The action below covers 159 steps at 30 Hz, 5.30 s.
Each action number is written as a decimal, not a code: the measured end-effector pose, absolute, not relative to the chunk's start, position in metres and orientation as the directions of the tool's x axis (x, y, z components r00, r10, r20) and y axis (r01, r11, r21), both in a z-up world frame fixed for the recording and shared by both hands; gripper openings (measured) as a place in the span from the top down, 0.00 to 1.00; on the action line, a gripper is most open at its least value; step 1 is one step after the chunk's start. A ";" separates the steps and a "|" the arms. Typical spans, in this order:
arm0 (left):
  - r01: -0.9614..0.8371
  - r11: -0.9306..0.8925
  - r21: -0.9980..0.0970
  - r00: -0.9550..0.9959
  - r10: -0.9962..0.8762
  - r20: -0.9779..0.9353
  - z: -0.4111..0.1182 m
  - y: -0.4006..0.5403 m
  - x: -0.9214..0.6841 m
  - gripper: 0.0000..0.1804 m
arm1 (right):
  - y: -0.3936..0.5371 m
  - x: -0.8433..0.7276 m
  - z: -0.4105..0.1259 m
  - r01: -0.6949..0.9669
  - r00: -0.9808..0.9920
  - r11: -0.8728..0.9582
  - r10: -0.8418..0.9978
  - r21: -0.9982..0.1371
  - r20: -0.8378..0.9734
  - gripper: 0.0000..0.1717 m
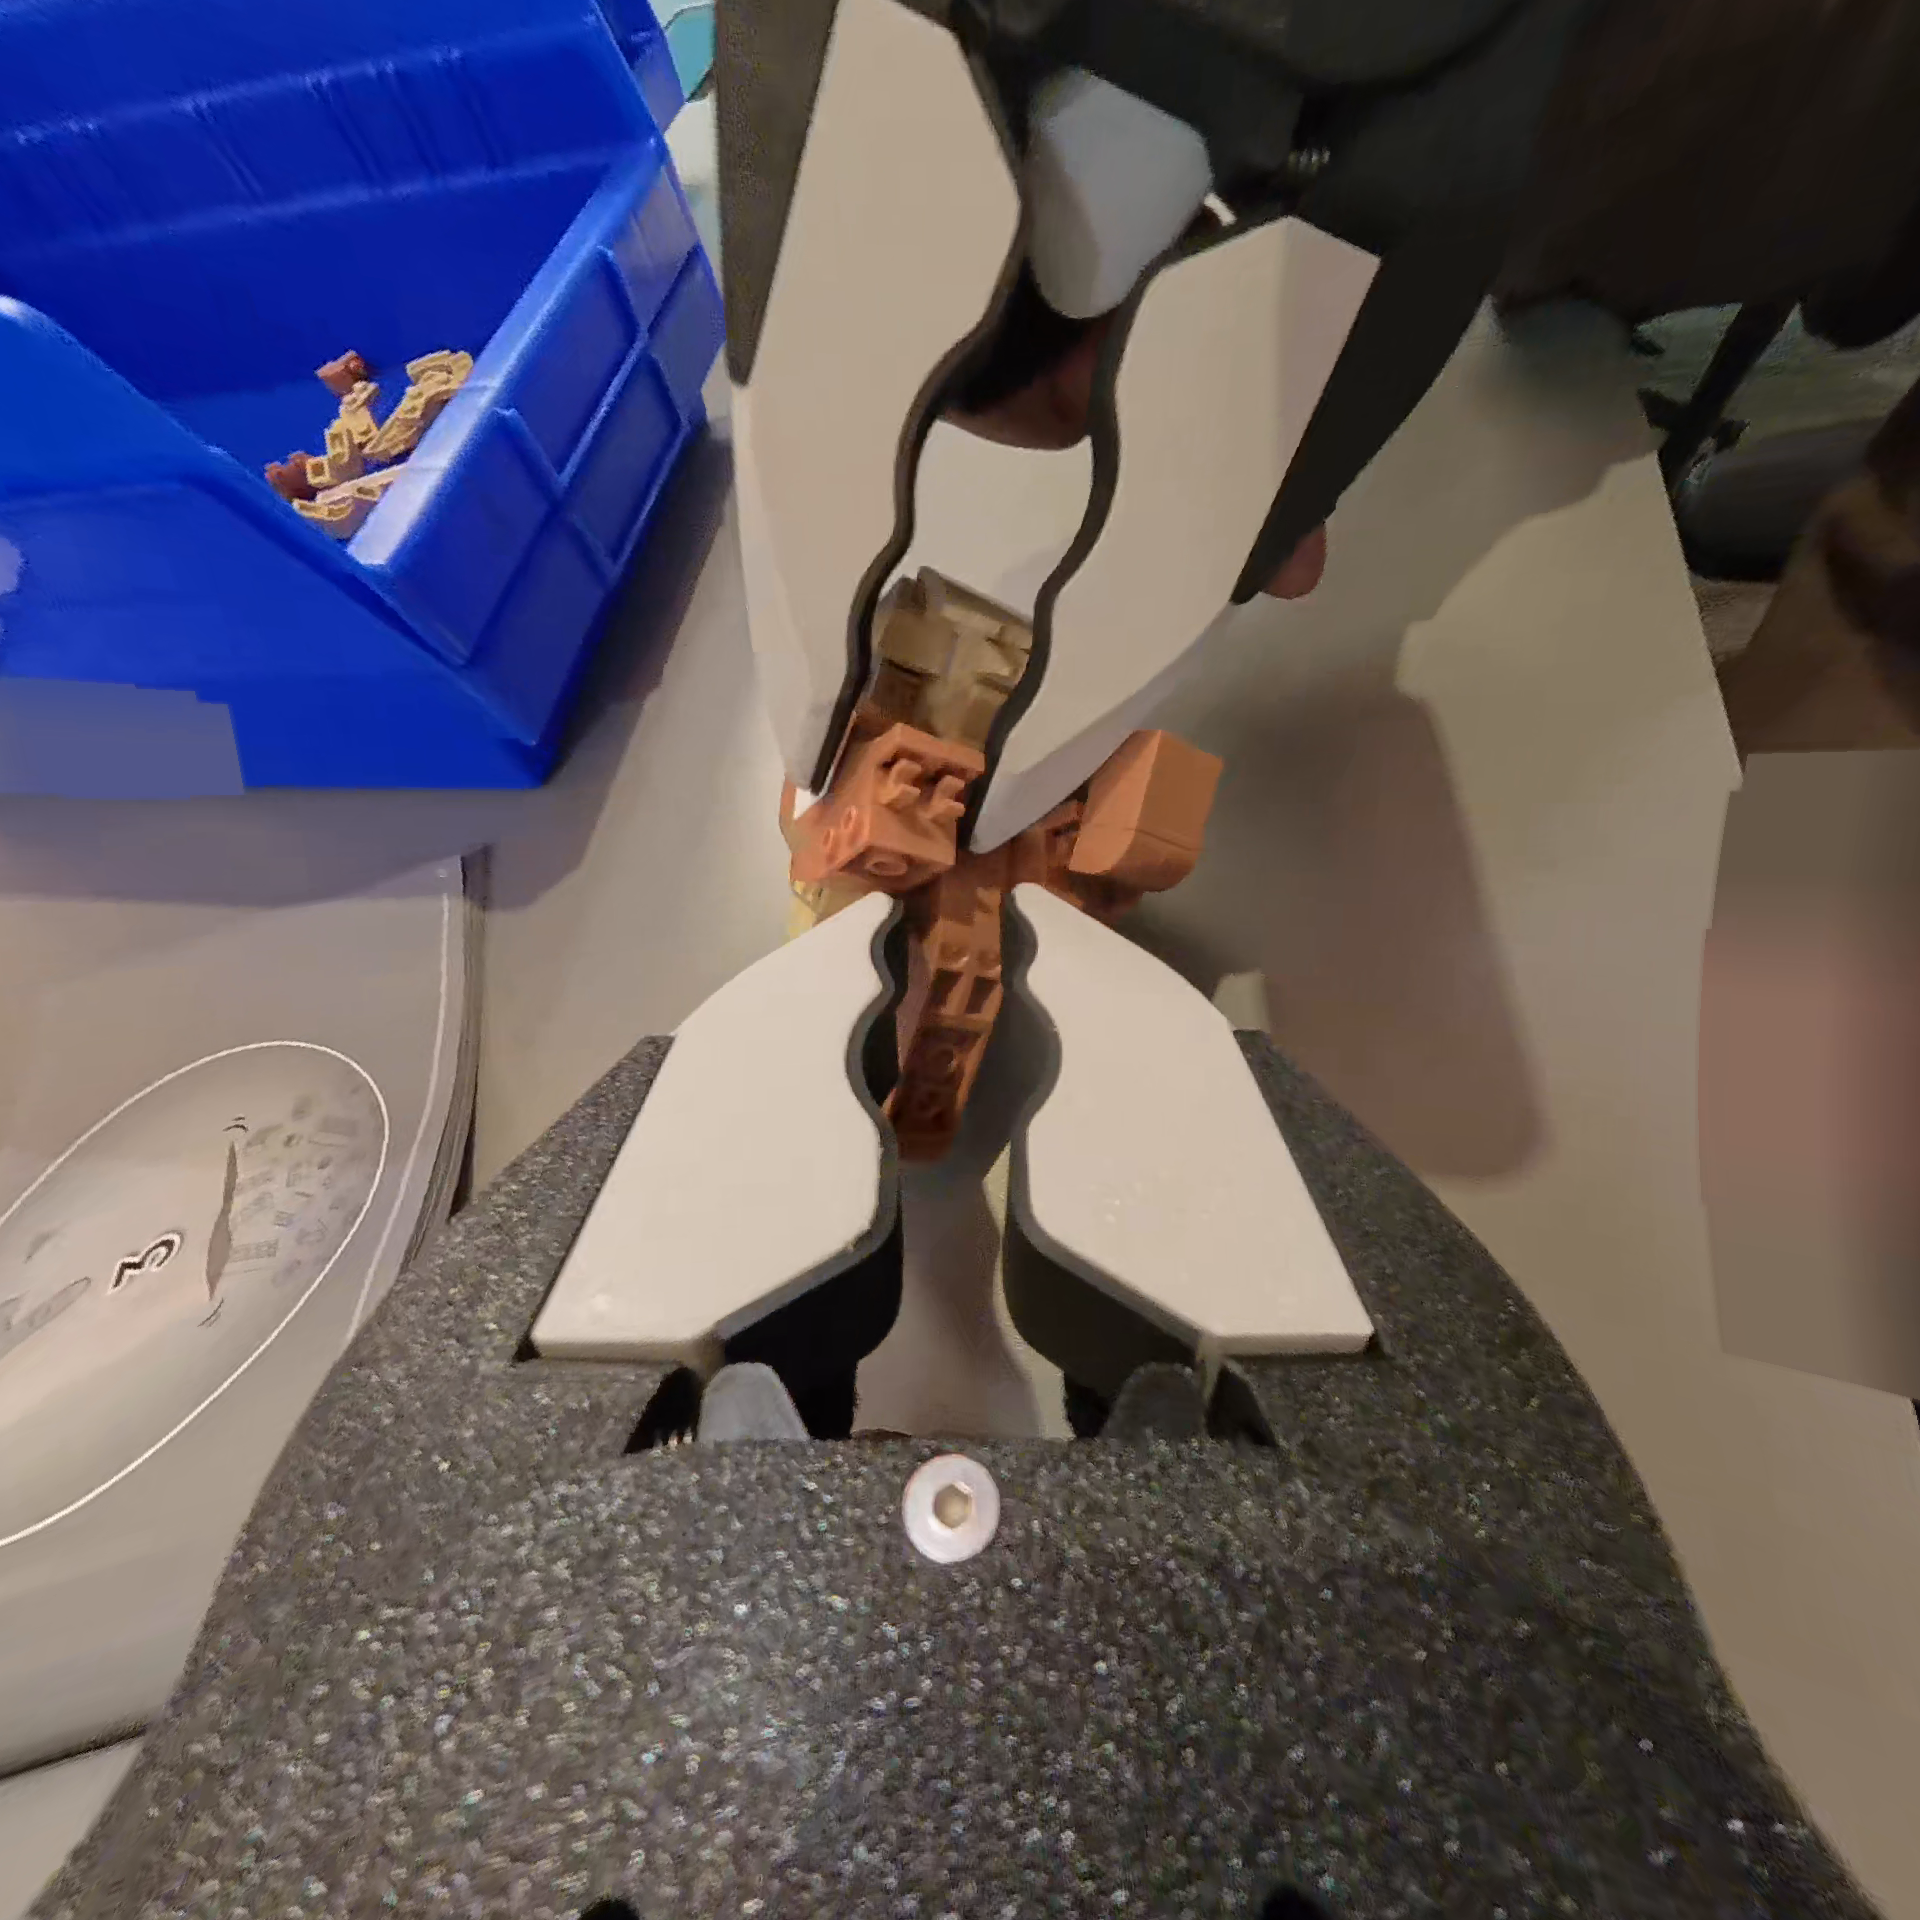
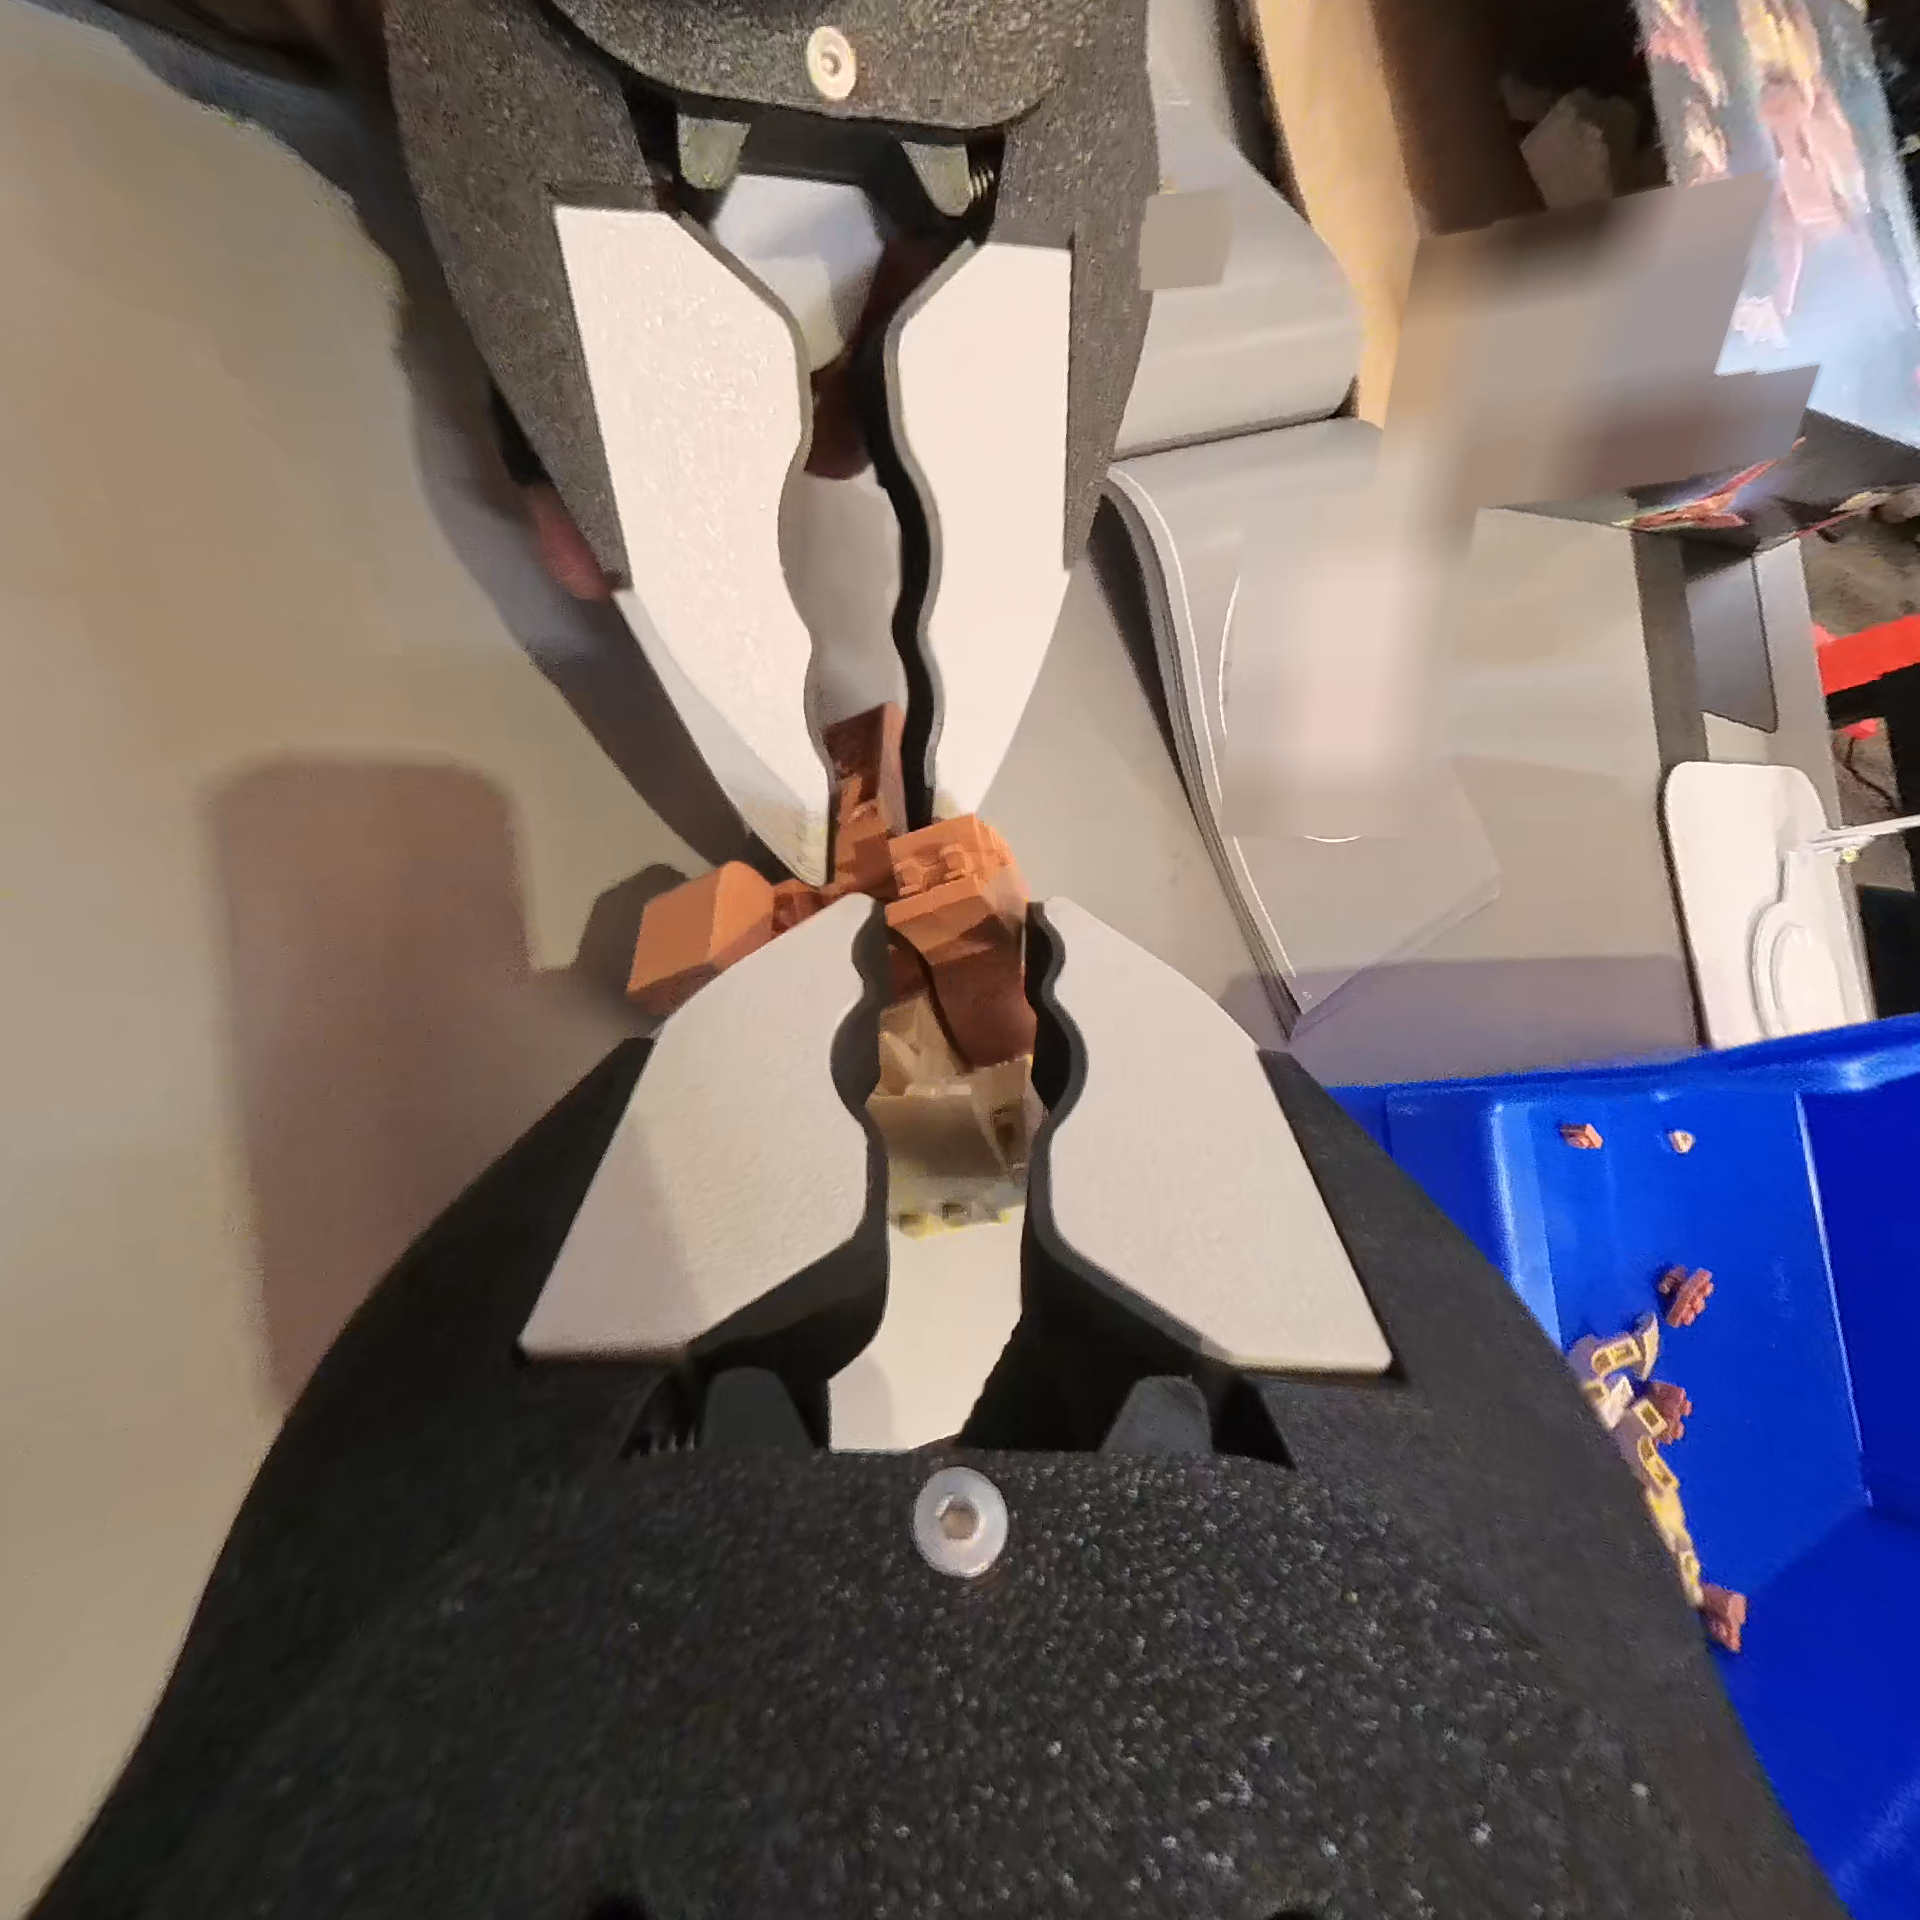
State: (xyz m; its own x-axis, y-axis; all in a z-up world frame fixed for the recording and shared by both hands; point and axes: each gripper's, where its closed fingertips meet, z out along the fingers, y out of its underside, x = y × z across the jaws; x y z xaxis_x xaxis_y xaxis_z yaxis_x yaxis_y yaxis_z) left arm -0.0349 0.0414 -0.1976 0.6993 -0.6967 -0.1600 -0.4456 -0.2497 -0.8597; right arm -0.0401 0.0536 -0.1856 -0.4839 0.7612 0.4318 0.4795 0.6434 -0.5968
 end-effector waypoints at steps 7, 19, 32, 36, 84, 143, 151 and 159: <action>-0.542 -0.191 -0.818 0.670 -0.686 -0.283 -0.201 0.043 -0.035 0.92 | 0.054 -0.044 -0.194 0.518 -0.574 0.696 0.714 -0.497 0.401 0.82; -0.500 -0.211 -0.840 0.705 -0.663 -0.253 -0.198 0.047 -0.038 0.91 | 0.061 -0.049 -0.188 0.540 -0.461 0.527 0.838 -0.657 0.294 0.85; -0.473 -0.217 -0.854 0.727 -0.643 -0.239 -0.196 0.052 -0.041 0.91 | 0.073 -0.056 -0.183 0.474 -0.257 0.361 0.929 -0.803 0.266 0.88; -0.488 -0.211 -0.847 0.726 -0.637 -0.260 -0.196 0.054 -0.041 0.91 | 0.077 -0.058 -0.183 0.491 -0.198 0.319 0.947 -0.811 0.253 0.88; -0.496 -0.223 -0.839 0.752 -0.594 -0.286 -0.196 0.077 -0.028 0.96 | 0.091 -0.045 -0.182 0.332 -0.706 0.942 0.277 -0.040 0.651 0.90; -0.445 0.008 -0.895 0.630 -0.708 -0.319 -0.180 0.073 -0.024 0.82 | 0.066 -0.022 -0.168 0.244 -0.376 0.355 0.892 -0.903 0.249 0.90; -0.417 0.034 -0.908 0.567 -0.771 -0.289 -0.168 0.087 -0.029 0.90 | 0.079 -0.037 -0.158 0.280 -0.400 0.323 0.895 -0.904 0.196 0.90; 0.062 -0.211 -0.976 0.658 -0.726 0.199 -0.150 0.098 -0.058 0.90 | 0.099 -0.050 -0.147 0.297 -0.313 0.117 0.950 -0.948 0.019 0.88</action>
State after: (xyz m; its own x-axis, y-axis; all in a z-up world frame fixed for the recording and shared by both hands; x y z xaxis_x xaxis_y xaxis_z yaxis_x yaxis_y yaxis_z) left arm -0.0577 0.0981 -0.1496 0.6579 -0.7264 0.1988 0.0618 -0.2110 -0.9755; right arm -0.0499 0.0989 -0.1473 -0.3130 0.9496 0.0191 0.2970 0.1170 -0.9477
